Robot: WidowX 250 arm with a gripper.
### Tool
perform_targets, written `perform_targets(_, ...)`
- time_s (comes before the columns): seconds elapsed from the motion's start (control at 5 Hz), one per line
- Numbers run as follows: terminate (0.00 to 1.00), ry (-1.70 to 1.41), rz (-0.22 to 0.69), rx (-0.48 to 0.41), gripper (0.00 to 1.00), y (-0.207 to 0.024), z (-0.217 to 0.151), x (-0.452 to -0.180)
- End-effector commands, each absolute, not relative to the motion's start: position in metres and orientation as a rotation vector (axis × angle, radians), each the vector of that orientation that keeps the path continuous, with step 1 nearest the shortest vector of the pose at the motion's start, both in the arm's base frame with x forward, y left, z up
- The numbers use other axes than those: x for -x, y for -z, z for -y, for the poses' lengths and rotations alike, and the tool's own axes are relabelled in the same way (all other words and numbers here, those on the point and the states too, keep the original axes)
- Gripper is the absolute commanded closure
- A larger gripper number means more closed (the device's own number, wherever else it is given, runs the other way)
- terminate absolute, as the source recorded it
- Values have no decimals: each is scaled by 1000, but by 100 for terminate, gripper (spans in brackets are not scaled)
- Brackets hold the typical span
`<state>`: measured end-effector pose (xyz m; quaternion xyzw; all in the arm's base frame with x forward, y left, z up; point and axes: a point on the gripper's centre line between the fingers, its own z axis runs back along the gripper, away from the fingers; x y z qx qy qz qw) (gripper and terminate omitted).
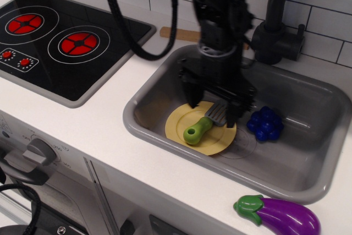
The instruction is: Take spatula off plate sink
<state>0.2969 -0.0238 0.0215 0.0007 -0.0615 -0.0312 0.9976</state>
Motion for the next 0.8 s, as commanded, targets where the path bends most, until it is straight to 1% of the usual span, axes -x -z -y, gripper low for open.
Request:
perform_targets(0.0, 0, 35, 114, 20, 0, -16, 13, -293)
perform_targets(0.2, 0, 28, 127, 54, 0, -5, 17, -295)
perform_targets(0.4, 0, 26, 142, 13, 0, 5, 20, -298)
perform_targets(0.6, 0, 36, 140, -3, 0, 12, 20, -294)
